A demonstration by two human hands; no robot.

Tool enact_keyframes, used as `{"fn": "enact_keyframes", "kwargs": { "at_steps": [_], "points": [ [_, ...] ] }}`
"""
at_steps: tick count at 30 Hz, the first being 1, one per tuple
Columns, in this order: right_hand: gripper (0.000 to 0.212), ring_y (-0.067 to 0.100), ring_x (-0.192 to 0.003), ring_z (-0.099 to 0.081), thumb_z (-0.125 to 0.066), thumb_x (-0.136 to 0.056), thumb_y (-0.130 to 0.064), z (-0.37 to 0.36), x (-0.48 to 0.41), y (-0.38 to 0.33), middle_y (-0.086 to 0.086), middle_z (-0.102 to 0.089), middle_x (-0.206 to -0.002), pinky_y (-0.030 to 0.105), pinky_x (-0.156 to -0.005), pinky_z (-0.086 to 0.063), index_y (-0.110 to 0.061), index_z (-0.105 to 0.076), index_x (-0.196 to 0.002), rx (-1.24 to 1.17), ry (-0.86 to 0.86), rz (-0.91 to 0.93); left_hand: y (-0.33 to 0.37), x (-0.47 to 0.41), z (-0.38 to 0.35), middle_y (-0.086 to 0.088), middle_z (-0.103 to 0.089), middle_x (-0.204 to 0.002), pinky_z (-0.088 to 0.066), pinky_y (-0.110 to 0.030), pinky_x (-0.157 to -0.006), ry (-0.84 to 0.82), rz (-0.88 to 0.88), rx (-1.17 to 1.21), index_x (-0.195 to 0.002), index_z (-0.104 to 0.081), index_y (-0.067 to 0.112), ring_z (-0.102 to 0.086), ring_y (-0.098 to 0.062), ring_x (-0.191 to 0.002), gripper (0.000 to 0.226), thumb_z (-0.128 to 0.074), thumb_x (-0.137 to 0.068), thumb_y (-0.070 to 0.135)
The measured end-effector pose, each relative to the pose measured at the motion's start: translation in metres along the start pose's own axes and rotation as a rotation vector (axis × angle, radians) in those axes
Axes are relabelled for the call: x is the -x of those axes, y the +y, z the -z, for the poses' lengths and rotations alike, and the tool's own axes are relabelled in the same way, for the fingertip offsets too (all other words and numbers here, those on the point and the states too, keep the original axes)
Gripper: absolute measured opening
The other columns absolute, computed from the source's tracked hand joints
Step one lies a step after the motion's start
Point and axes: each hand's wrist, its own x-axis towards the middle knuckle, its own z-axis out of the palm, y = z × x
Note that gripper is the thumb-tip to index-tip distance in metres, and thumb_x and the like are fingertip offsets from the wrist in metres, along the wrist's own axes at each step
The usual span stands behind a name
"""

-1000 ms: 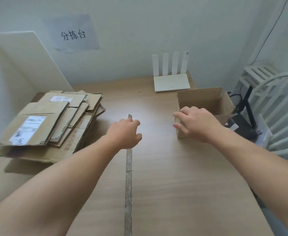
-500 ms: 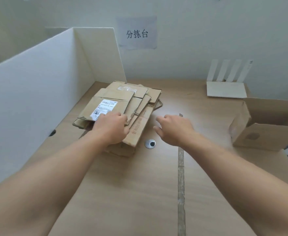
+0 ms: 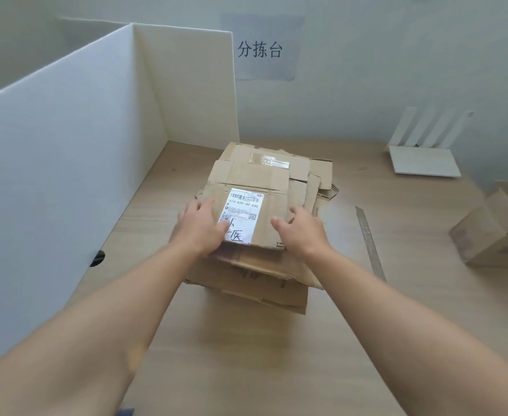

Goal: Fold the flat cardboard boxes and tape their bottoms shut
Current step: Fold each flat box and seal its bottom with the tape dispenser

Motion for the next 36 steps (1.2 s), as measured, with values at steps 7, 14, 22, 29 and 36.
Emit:
{"fn": "enact_keyframes", "kwargs": {
  "at_steps": [7,14,22,29,36],
  "points": [
    [0.061,0.018,-0.108,-0.060,-0.067,-0.093,-0.016,-0.003,0.015,-0.005,0.005,-0.060,-0.125,0.046,-0.106,-0.046,-0.018,-0.040,-0.147,-0.989,0.119,-0.286,-0.016,0.026,-0.023,-0.012,-0.039,-0.148,-0.030,-0.041,-0.112,0.102,0.017,0.275,-0.148,-0.039,0.014,-0.033,-0.031,-0.137,0.067,-0.062,-0.092,0.043],
    [0.033,0.032,-0.090,-0.072,-0.057,-0.095,-0.001,-0.011,0.100,0.019,0.018,-0.072,-0.111,0.053,-0.079,-0.059,-0.008,-0.058,-0.128,-1.154,-0.005,-0.148,-0.013,0.111,-0.034,-0.006,-0.050,-0.140,-0.039,-0.034,-0.107,0.059,-0.055,0.439,-0.147,-0.044,0.017,-0.050,-0.021,-0.125,0.069,-0.069,-0.088,0.042],
    [0.025,0.015,-0.094,-0.070,-0.061,-0.094,-0.002,0.036,0.216,0.087,-0.001,-0.073,-0.100,0.049,-0.092,-0.054,-0.021,-0.071,-0.106,-0.696,-0.142,0.110,-0.032,0.206,-0.005,0.006,-0.041,-0.140,-0.036,-0.017,-0.101,0.145,-0.065,0.609,-0.152,-0.030,0.031,-0.046,-0.005,-0.123,0.095,-0.085,-0.074,0.036],
    [0.021,0.012,-0.086,-0.064,-0.057,-0.095,0.004,0.045,0.283,0.149,-0.003,-0.069,-0.088,0.033,-0.079,-0.053,-0.014,-0.067,-0.101,-0.607,-0.322,0.155,-0.047,0.314,-0.031,0.020,-0.064,-0.114,-0.045,-0.024,-0.097,-0.054,-0.032,0.736,-0.115,-0.056,0.040,-0.056,0.017,-0.100,0.044,-0.079,-0.082,0.023],
    [0.067,0.017,-0.108,-0.063,-0.077,-0.084,-0.024,0.006,0.318,0.180,-0.003,-0.060,-0.121,0.043,-0.095,-0.054,-0.045,-0.041,-0.136,-0.698,-0.156,-0.025,-0.060,0.371,-0.067,0.011,-0.066,-0.112,-0.044,-0.014,-0.082,-0.062,0.022,0.798,-0.111,-0.062,0.034,-0.057,0.011,-0.102,0.033,-0.077,-0.082,0.031]
  ]
}}
